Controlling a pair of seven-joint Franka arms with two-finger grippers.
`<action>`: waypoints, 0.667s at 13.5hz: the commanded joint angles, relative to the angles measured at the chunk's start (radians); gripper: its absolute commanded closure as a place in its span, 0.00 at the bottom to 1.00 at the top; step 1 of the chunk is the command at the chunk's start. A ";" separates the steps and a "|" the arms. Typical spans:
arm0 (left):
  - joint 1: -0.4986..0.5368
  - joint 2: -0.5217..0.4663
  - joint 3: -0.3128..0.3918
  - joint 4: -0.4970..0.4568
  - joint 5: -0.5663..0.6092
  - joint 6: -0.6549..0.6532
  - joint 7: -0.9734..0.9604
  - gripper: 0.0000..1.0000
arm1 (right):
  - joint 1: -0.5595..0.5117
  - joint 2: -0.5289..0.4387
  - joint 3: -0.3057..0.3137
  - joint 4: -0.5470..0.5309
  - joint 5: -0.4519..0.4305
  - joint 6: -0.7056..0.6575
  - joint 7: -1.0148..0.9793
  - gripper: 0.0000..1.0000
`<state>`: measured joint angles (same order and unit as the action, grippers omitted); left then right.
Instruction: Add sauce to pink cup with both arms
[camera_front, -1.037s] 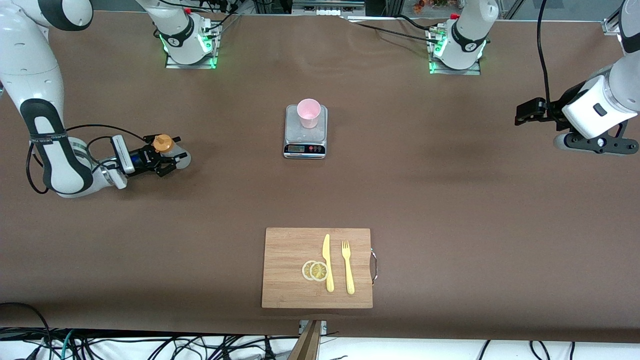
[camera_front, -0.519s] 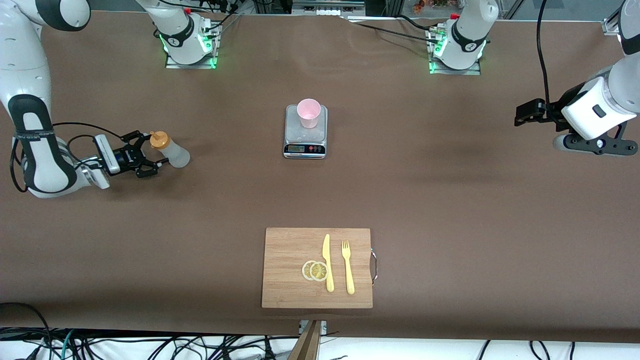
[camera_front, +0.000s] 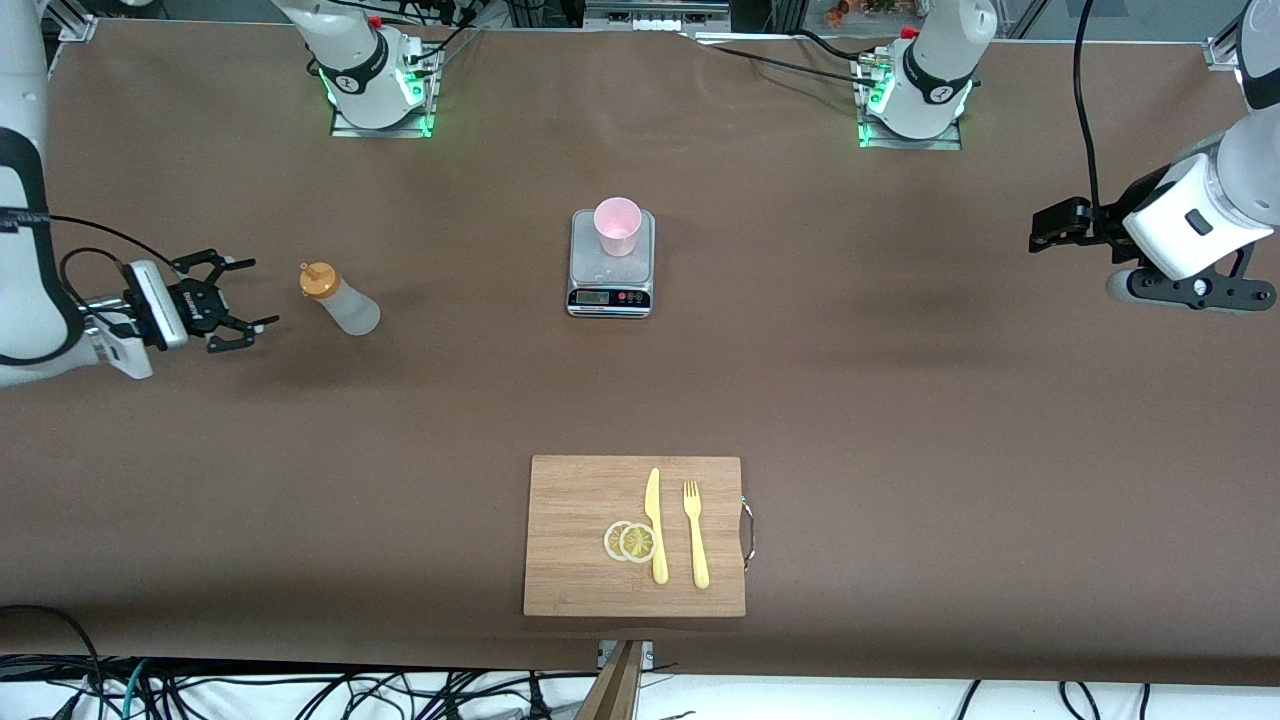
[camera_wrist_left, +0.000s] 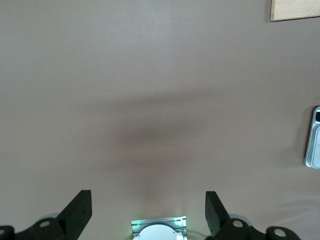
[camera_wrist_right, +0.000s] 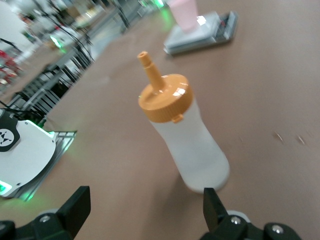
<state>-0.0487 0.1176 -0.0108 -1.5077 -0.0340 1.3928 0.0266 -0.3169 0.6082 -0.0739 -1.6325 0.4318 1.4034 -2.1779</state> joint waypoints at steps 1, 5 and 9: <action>-0.002 0.019 0.000 0.037 0.003 -0.015 0.015 0.00 | 0.061 -0.132 0.011 -0.036 -0.086 0.093 0.198 0.00; -0.002 0.019 0.000 0.038 0.003 -0.015 0.015 0.00 | 0.174 -0.252 0.012 -0.053 -0.234 0.155 0.585 0.00; -0.002 0.022 0.000 0.064 0.005 -0.015 0.015 0.00 | 0.278 -0.343 0.032 -0.053 -0.392 0.184 1.002 0.00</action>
<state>-0.0487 0.1205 -0.0111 -1.4900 -0.0340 1.3937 0.0266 -0.0683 0.3291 -0.0566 -1.6426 0.1097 1.5642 -1.3482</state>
